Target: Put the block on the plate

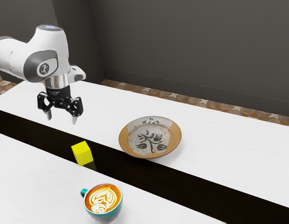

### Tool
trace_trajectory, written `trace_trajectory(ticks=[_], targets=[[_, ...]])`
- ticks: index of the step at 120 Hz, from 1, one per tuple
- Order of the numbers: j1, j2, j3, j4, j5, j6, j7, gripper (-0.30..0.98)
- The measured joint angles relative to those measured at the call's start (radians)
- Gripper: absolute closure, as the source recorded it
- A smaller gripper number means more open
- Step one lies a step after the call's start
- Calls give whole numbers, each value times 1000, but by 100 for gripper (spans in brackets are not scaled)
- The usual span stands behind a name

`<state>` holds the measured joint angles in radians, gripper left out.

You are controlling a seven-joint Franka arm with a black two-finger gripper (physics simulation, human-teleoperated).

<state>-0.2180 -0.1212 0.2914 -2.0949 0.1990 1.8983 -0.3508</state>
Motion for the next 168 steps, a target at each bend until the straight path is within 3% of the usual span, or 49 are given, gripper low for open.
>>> trace_trajectory(ticks=[32, 88, 168], targets=[[-8, 61, 33, -133, -4, 191, -255, 0], [-22, 218, 37, -146, -152, 370, -604, 0], [52, 386, 37, -43, -170, 457, -607, 0]])
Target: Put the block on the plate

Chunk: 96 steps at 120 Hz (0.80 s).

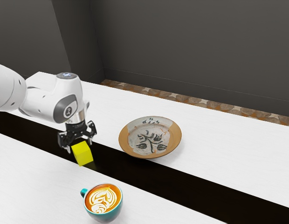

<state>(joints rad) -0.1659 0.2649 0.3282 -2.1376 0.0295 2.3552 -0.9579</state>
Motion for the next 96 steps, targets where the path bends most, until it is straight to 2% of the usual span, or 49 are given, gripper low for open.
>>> trace_trajectory(ticks=[30, 96], targets=[[0, 42, 0, 28, -22, 10, 15, 0], [-3, 58, -2, 26, -145, 23, 36, 0]])
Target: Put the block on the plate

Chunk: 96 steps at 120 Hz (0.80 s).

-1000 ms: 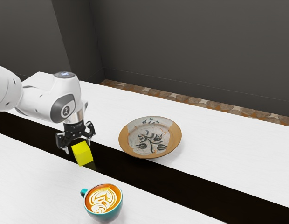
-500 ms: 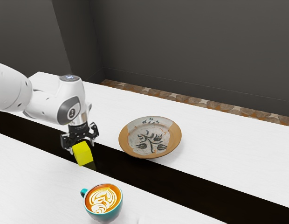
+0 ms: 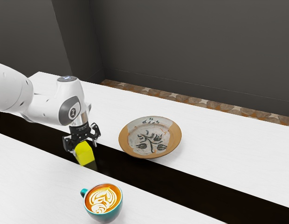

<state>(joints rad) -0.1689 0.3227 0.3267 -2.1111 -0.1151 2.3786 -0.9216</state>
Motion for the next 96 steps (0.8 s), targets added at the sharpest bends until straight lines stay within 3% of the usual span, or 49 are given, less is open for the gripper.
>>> trace_trajectory(ticks=[45, 74, 96], targets=[[0, -2, 0, -1, -12, -4, 9, 25], [-1, -13, 0, -2, -11, -11, 9, 29], [-24, -94, -12, 14, -6, -20, 3, 30]])
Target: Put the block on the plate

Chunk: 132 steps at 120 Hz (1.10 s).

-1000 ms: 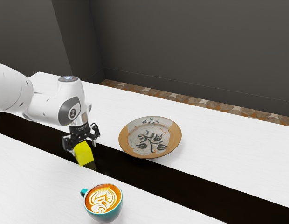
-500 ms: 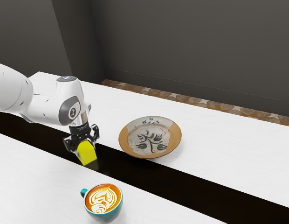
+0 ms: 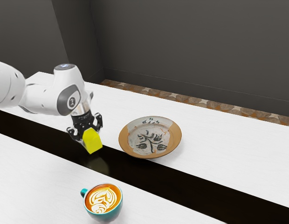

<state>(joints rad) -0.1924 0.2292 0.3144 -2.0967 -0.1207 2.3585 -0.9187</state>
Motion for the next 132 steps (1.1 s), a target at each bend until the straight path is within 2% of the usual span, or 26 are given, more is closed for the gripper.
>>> trace_trajectory(ticks=[17, 25, 46, 56, 78, 96, 112, 132], targets=[[-7, -11, -59, 134, 10, -86, -23, 30], [-6, 0, -115, 211, 36, -138, -46, 30], [-9, 121, -275, 378, 72, -231, -125, 30], [-10, 182, -312, 441, 78, -254, -163, 30], [-3, 188, -319, 458, 103, -280, -221, 13], [-3, 91, -313, 419, 108, -309, -238, 6], [-4, 23, -257, 412, 117, -360, -166, 3], [-2, -37, -186, 411, 144, -413, 2, 2]])
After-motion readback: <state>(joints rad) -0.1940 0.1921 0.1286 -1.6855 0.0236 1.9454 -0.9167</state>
